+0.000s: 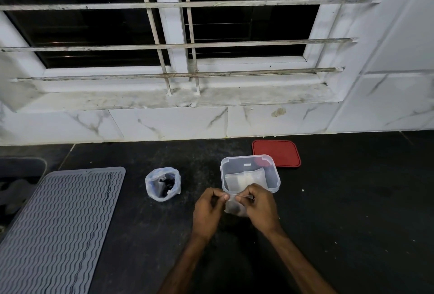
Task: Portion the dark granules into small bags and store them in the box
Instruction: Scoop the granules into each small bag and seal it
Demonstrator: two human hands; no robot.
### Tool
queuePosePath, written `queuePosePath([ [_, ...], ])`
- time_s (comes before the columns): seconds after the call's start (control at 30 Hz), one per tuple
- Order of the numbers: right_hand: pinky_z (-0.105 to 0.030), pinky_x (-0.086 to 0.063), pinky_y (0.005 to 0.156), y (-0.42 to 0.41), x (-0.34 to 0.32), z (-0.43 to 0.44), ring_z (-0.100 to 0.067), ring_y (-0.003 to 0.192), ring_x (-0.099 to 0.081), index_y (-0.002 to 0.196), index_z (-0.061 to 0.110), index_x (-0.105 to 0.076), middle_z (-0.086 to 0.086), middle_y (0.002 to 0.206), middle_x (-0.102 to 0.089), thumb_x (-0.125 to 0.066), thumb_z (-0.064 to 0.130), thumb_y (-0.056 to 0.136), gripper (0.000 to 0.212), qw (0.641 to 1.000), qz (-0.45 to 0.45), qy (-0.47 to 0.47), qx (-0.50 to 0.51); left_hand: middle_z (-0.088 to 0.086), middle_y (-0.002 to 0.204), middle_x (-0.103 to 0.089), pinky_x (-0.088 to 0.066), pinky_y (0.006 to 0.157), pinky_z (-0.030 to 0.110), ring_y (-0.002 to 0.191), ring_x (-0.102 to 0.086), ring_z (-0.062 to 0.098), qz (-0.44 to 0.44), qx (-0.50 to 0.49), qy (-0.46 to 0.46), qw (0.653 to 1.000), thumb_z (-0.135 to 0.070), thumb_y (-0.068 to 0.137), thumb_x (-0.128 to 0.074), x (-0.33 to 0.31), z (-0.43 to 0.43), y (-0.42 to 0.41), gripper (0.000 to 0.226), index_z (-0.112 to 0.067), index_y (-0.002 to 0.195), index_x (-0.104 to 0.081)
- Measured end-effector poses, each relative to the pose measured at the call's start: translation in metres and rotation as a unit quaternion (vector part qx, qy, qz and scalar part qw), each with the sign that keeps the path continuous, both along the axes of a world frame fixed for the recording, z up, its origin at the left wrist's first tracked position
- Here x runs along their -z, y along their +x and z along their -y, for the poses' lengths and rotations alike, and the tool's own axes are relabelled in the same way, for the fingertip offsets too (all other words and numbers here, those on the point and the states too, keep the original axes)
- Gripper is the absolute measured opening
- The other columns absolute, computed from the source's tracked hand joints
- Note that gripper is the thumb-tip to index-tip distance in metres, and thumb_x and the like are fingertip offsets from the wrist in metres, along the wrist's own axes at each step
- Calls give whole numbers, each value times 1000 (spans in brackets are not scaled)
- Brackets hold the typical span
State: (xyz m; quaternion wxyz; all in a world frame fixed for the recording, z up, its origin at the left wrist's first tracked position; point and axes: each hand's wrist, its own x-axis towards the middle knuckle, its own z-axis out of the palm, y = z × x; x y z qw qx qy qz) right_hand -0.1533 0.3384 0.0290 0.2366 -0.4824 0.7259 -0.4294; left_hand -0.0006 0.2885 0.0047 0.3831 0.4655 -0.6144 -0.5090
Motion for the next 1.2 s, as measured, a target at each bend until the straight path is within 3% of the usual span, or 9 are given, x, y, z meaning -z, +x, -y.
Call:
queuePosePath([
  [0.13, -13, -46, 66, -6, -3, 7, -5, 70, -62, 66, 10, -64, 6, 68, -68, -75, 8, 82, 19, 995, 98, -10, 10, 5, 109, -71, -55, 86, 26, 103, -68, 18, -116, 86, 81, 986, -5, 88, -68, 1, 0, 3, 32, -9, 119, -58],
  [0.27, -22, -49, 67, -7, -2, 10, -7, 69, -60, 71, 8, -62, 4, 68, -66, -70, 9, 87, 17, 988, 151, -12, 37, 11, 89, -76, -56, 73, 31, 82, -70, 22, -84, 81, 110, 987, -8, 89, -68, 2, -1, 4, 6, -5, 93, -72],
  [0.4, -28, -54, 78, -11, 4, 11, -13, 85, -67, 86, 17, -69, 4, 85, -72, -65, 19, 93, 8, 986, 165, 36, 4, 10, 80, -75, -56, 76, 34, 78, -71, 21, -66, 42, 77, 994, -4, 82, -75, 2, 5, 2, 8, -5, 78, -68],
  [0.5, -25, -53, 82, -10, -3, 13, -8, 89, -67, 93, 25, -71, 8, 90, -73, -67, 28, 91, 5, 984, 169, 44, -42, 5, 76, -73, -55, 71, 29, 74, -68, 17, -50, 28, 70, 996, -6, 79, -78, 4, 8, 4, 15, -8, 80, -64],
  [0.6, -25, -52, 74, -7, -7, 15, -8, 77, -66, 78, 21, -72, 4, 78, -73, -72, 24, 88, 11, 988, 145, 29, -44, 2, 77, -70, -54, 68, 26, 73, -67, 13, -50, 30, 81, 995, -6, 78, -80, 7, 7, 6, 20, -8, 90, -64],
  [0.8, -26, -51, 65, 0, -3, 14, -9, 64, -60, 64, 14, -61, 1, 64, -66, -73, 14, 85, 24, 995, 101, 2, 22, 13, 101, -74, -56, 81, 28, 92, -70, 20, -130, 101, 153, 974, -17, 78, -80, 9, -3, 5, 36, -2, 109, -68],
  [0.9, -22, -49, 62, 6, -6, 15, -8, 63, -59, 65, 10, -63, 2, 63, -65, -75, 12, 83, 21, 998, 49, -28, -12, 14, 91, -75, -59, 70, 28, 80, -72, 21, -132, 104, 180, 969, -2, 84, -71, 10, -2, 3, 17, 1, 101, -68],
  [1.03, -15, -49, 67, 3, -8, 18, -3, 70, -65, 74, 20, -72, 7, 74, -73, -75, 17, 85, 11, 993, 120, -16, -2, 14, 75, -72, -55, 59, 26, 66, -67, 20, -127, 46, 160, 978, 4, 87, -66, 5, 3, 1, 2, 5, 88, -65],
  [1.2, -41, -60, 69, -9, -6, 14, -17, 68, -70, 73, 19, -72, 1, 72, -73, -75, 9, 84, 15, 992, 120, 31, -2, 14, 81, -73, -51, 57, 26, 67, -65, 15, -77, 21, 117, 990, -2, 87, -69, 11, 3, 4, 15, 9, 92, -61],
])
